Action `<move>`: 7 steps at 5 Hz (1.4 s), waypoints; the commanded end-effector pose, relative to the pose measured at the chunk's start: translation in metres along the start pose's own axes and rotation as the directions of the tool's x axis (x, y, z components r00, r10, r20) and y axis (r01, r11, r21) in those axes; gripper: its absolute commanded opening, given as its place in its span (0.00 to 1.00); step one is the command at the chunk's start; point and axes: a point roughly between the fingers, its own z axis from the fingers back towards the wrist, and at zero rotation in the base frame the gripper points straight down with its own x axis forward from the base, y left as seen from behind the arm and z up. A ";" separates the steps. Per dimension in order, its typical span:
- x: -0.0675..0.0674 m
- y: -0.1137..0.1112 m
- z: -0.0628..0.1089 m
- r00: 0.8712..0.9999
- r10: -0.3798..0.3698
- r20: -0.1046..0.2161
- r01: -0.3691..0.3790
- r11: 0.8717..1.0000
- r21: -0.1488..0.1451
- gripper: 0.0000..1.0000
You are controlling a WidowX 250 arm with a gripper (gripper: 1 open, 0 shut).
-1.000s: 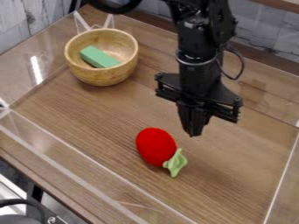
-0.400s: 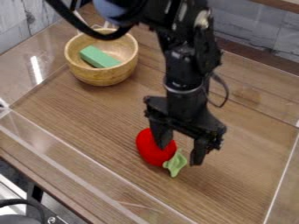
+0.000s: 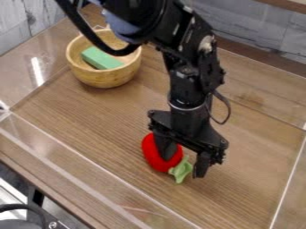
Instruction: Put the green object in the brown bowl
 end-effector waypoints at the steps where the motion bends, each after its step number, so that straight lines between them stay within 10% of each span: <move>1: 0.003 0.006 -0.005 1.000 0.015 -0.004 -0.015 1.000 0.007 1.00; 7: 0.003 0.017 -0.026 0.998 0.045 -0.052 -0.044 0.999 0.032 1.00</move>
